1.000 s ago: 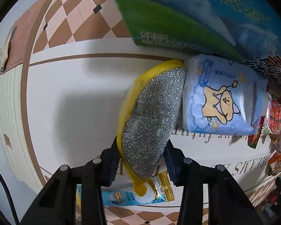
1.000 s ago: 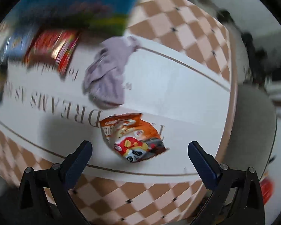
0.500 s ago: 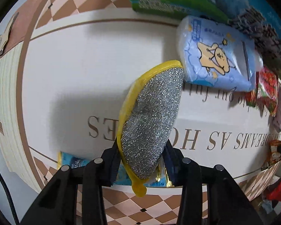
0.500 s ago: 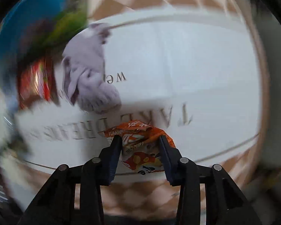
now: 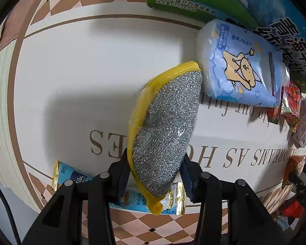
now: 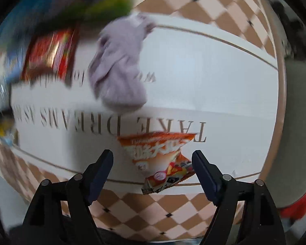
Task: Organize soft objects
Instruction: 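Grasp the yellow scrubber with the left gripper while the right grasps the orange snack bag, then lower the scrubber and orange bag into the box and release both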
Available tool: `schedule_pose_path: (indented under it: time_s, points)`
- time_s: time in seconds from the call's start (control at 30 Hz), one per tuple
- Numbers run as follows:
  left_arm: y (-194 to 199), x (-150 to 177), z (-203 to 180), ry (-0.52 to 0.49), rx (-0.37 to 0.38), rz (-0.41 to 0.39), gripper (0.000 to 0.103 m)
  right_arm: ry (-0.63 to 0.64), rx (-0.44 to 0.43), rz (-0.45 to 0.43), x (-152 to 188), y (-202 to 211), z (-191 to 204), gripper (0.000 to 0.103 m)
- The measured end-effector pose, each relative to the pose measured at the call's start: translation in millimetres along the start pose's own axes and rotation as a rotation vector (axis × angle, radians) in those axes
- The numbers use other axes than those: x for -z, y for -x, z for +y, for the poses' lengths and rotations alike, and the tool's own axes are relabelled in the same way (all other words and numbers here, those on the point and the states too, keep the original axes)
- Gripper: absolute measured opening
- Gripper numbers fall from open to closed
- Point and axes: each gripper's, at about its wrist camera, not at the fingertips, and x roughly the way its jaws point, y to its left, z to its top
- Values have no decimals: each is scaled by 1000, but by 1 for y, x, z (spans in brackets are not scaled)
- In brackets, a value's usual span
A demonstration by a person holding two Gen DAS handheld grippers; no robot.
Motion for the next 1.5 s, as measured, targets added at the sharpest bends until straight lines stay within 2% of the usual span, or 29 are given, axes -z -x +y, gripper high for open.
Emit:
schedule_pose_path:
  time_s: [0.1, 0.17, 0.23, 0.27, 0.3, 0.37, 0.47, 0.6, 0.73, 0.83, 0.9, 0.97, 1.07, 1.2, 1.3, 1.43, 1.5]
  points:
    - [5, -4, -7, -9, -19, -14, 42, 48, 36, 38, 2, -19, 12, 82]
    - [9, -2, -11, -17, -30, -26, 37, 28, 30, 49, 3, -28, 13, 78]
    - [16, 4, -22, -27, -50, -58, 36, -9, 80, 20, 7, -30, 9, 40]
    - [19, 7, -25, -34, -59, -75, 36, -18, 94, 7, 9, -28, 8, 39]
    - [23, 12, -27, -44, -67, -93, 36, -51, 28, 1, 11, -25, 4, 36]
    - [31, 20, -30, -50, -68, -117, 35, -93, -47, 17, 14, -21, -2, 35]
    - [51, 35, -35, -59, -51, -152, 35, -127, -92, -4, 18, -2, -4, 33]
    - [95, 55, -48, -89, 7, -213, 35, -143, -222, -67, 30, 43, 15, 33]
    - [153, 54, -67, -121, 82, -299, 35, -117, -310, -172, 13, 109, 37, 33]
    - [207, 17, -79, -147, 133, -331, 35, -83, -365, -254, -2, 152, 52, 33]
    - [230, -9, -84, -162, 132, -351, 35, -57, -402, -292, -25, 182, 54, 33]
    - [241, -42, -93, -173, 115, -358, 35, -44, -404, -321, -51, 207, 60, 33]
    - [242, -102, -95, -156, 109, -300, 36, -44, -399, -328, -92, 225, 76, 33]
    - [218, -175, -89, -110, 87, -200, 36, -57, -383, -274, -152, 215, 97, 33]
    - [197, -210, -94, -122, 51, -146, 36, -60, -368, -210, -187, 199, 110, 33]
    - [180, -234, -109, -157, -13, -96, 38, -62, -330, -132, -218, 168, 126, 33]
    - [171, -247, -110, -147, -14, -76, 38, -65, -312, -106, -227, 156, 128, 33]
